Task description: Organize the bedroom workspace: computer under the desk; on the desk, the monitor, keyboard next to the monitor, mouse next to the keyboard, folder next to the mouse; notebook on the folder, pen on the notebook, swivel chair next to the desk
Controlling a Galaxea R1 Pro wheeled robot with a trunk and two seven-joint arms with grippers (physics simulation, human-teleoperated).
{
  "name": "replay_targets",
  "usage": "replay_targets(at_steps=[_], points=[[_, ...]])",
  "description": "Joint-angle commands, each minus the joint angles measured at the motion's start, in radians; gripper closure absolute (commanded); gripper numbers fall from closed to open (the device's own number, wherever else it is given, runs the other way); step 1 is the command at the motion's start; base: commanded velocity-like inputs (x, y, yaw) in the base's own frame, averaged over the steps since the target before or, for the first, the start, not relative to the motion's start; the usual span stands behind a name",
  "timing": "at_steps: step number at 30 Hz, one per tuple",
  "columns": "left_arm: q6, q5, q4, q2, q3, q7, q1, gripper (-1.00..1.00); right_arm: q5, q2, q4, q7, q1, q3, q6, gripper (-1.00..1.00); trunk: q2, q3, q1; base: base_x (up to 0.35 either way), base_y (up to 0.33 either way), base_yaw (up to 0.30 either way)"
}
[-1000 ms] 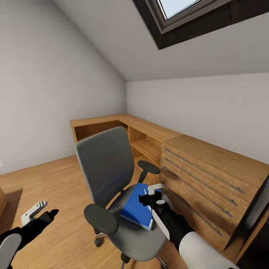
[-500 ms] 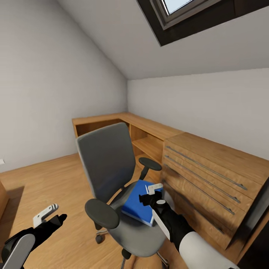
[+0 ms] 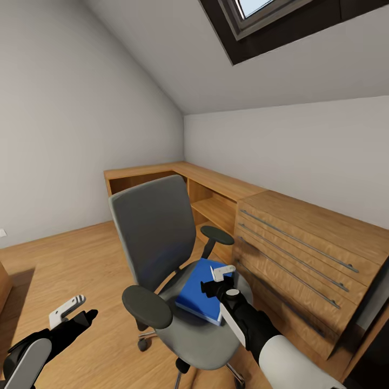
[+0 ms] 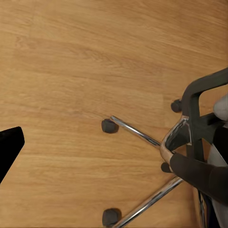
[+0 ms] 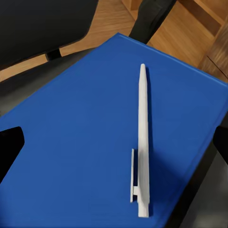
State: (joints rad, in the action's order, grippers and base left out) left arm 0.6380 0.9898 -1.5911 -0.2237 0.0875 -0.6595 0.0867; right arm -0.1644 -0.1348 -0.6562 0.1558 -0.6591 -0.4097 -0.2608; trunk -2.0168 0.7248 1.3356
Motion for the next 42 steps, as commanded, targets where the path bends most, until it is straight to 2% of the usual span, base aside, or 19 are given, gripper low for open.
replay_targets(at_steps=[1, 27, 32, 37, 42], points=[[0.002, 0.01, -0.001, 0.0, 0.0, -0.009, 0.001, -1.0, -0.01, 0.001, -0.001, 0.01, -0.001, -0.006, -0.004, -1.0, -0.001, 0.001, 0.0, 0.168, 0.0, 0.0], [0.002, 0.01, -0.004, -0.001, 0.001, -0.005, 0.001, -1.0, -0.011, 0.001, 0.006, 0.011, -0.001, -0.004, -0.005, -1.0, -0.001, 0.001, 0.0, 0.076, 0.0, 0.0], [-0.001, 0.01, -0.006, -0.002, 0.013, -0.003, 0.001, -1.0, -0.014, 0.001, 0.008, 0.011, -0.001, -0.001, -0.016, -1.0, -0.001, 0.001, 0.0, 0.007, 0.0, 0.0], [-0.001, 0.01, -0.007, -0.002, 0.044, -0.006, 0.001, -1.0, -0.015, 0.0, 0.01, 0.011, -0.001, 0.002, -0.044, -1.0, -0.036, 0.017, 0.019, 0.001, 0.0, 0.0], [-0.001, 0.01, -0.007, -0.001, 0.05, -0.007, 0.001, -1.0, -0.016, 0.0, 0.011, 0.012, -0.001, 0.003, -0.06, -1.0, -0.071, 0.032, 0.038, 0.0, 0.0, 0.0]])
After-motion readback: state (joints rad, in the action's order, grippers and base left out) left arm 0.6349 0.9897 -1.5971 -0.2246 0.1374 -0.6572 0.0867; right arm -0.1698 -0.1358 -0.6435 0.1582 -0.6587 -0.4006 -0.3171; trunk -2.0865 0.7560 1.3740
